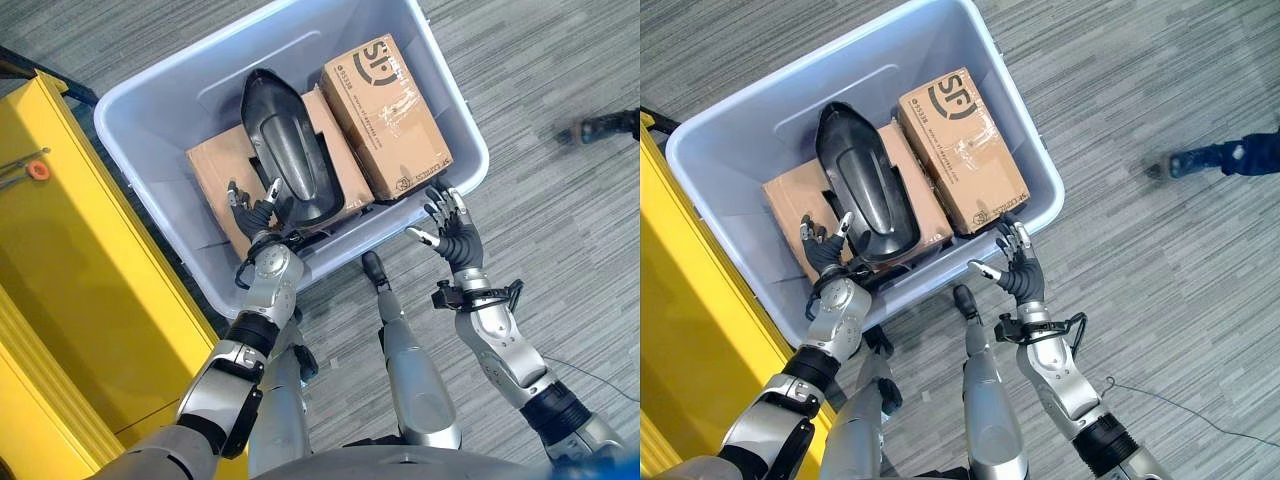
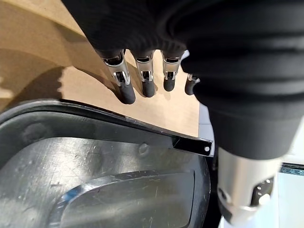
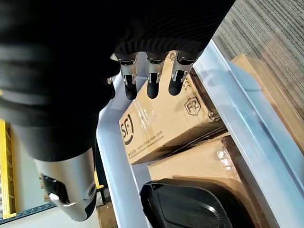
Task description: Move parts from the plastic box to the shelf.
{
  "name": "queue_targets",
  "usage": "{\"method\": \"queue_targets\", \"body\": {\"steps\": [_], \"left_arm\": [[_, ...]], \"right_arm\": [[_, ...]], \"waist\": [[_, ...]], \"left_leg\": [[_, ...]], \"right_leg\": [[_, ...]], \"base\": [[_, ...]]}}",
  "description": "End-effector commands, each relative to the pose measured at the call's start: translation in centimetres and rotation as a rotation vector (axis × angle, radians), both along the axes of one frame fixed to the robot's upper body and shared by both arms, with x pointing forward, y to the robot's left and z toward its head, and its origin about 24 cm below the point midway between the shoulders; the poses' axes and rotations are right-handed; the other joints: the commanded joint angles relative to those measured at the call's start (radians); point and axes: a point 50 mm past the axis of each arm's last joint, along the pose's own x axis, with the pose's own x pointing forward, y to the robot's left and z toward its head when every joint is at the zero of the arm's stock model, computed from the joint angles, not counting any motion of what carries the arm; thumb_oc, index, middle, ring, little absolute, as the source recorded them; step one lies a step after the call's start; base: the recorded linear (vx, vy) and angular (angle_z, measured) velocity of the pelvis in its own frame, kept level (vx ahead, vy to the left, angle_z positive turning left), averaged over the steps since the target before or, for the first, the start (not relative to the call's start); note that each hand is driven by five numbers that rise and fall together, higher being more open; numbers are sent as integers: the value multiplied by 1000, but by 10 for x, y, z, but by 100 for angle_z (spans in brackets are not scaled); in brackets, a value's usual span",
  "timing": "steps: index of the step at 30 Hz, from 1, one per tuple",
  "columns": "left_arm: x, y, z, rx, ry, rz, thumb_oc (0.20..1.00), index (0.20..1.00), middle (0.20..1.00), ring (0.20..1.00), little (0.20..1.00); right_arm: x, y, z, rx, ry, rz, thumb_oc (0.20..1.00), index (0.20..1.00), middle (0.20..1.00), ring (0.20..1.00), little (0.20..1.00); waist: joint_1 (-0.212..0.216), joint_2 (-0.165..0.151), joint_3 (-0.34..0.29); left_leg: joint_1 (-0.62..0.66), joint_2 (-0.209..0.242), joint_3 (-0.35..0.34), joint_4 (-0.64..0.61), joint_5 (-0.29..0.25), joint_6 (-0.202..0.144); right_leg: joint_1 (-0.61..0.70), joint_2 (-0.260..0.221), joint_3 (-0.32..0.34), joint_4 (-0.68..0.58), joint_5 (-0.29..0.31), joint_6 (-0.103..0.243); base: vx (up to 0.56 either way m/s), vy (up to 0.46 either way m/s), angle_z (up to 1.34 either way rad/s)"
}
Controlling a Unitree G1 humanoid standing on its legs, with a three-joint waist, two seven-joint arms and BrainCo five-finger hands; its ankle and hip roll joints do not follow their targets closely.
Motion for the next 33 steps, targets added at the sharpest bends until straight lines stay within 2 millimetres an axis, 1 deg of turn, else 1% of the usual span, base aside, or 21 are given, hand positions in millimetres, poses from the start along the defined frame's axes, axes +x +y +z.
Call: {"method": "queue_targets", "body": {"steps": [1, 12, 13, 14, 23, 28, 33], "left_arm": [[16, -12, 17, 53, -31, -44, 1000, 1000, 1000, 1000, 1000], [23, -22, 22, 92, -22, -79, 1000, 1000, 1000, 1000, 1000], [24, -23, 22, 94, -13, -79, 1000, 1000, 1000, 1000, 1000], [24, -22, 21, 97, -9, -80, 1000, 1000, 1000, 1000, 1000], [28, -25, 19, 114, 26, -85, 1000, 1000, 1000, 1000, 1000], [30, -26, 14, 112, 62, -80, 1000, 1000, 1000, 1000, 1000], [31, -23, 11, 103, 84, -72, 1000, 1000, 1000, 1000, 1000]], "right_arm": [[-3, -11, 23, -2, -125, -11, 1000, 1000, 1000, 1000, 1000], [-1, -8, 25, -3, -134, 0, 1000, 1000, 1000, 1000, 1000], [-1, -8, 26, -5, -137, -2, 1000, 1000, 1000, 1000, 1000], [-1, -8, 25, -5, -136, 0, 1000, 1000, 1000, 1000, 1000], [-1, -8, 27, -8, -146, 9, 1000, 1000, 1000, 1000, 1000], [-1, -8, 28, -2, -151, 12, 1000, 1000, 1000, 1000, 1000], [-1, -7, 27, 2, -147, 15, 1000, 1000, 1000, 1000, 1000]], "waist": [[10, 1, -1], [-6, 0, 6], [-8, -1, 8], [-8, 7, 5], [-16, 7, 13], [-21, 8, 17], [-24, 8, 22]], "left_leg": [[206, 123, -38, 6, -41, -147], [206, 124, -23, 6, -43, -149], [203, 126, -20, 6, -42, -150], [216, 127, -21, 6, -72, -152], [211, 131, -12, 6, -71, -155], [207, 133, -6, 6, -71, -157], [203, 133, -2, 6, -74, -157]], "right_leg": [[-59, 1, -52, 82, 96, 49], [-82, 13, -33, 86, 101, 49], [-88, 17, -29, 89, 101, 48], [-80, 18, -31, 87, 76, 52], [-97, 30, -21, 89, 76, 52], [-113, 37, -15, 91, 77, 51], [-124, 42, -12, 94, 78, 51]], "base": [[5, 10, -7], [5, 2, -4], [94, 68, -5], [93, 71, -4], [12, 6, -4], [5, 3, -6], [3, -6, -2]]}}
